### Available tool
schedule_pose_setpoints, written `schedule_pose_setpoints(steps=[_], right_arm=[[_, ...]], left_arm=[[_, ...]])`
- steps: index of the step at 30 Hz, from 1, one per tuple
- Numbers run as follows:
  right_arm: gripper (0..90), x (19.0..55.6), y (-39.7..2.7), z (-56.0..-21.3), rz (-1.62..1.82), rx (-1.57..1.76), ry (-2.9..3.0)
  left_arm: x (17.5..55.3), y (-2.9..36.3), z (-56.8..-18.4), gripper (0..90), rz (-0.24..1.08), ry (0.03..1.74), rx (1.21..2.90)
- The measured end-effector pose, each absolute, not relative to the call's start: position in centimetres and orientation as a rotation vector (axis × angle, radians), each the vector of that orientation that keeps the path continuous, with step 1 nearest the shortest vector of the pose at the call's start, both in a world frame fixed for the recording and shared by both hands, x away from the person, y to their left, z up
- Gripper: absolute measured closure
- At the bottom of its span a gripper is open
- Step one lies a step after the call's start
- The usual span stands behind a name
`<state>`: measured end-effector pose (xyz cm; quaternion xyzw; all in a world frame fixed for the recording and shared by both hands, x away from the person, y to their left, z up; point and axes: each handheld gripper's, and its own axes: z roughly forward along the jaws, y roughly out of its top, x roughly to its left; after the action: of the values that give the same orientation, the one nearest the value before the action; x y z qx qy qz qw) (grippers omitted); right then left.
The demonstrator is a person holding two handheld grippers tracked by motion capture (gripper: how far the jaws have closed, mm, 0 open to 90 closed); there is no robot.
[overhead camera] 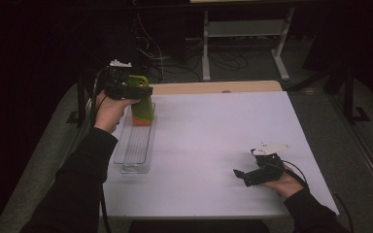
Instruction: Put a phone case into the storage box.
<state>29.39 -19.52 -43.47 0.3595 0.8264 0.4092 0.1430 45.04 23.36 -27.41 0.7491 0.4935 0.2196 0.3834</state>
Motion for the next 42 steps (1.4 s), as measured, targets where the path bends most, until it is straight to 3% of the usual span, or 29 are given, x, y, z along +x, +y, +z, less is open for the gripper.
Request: schedule_pose_setpoints(steps=[21, 42], right_arm=[[0.0, 29.2, -19.8, -43.1, 1.200, 1.032, 2.369], [0.0, 29.1, -19.9, -43.0, 1.197, 1.035, 2.368]], left_arm=[[49.6, 23.1, -32.4, 14.2, 0.636, 1.532, 1.971], [50.6, 23.0, -36.2, 13.6, 0.650, 1.599, 2.008]])
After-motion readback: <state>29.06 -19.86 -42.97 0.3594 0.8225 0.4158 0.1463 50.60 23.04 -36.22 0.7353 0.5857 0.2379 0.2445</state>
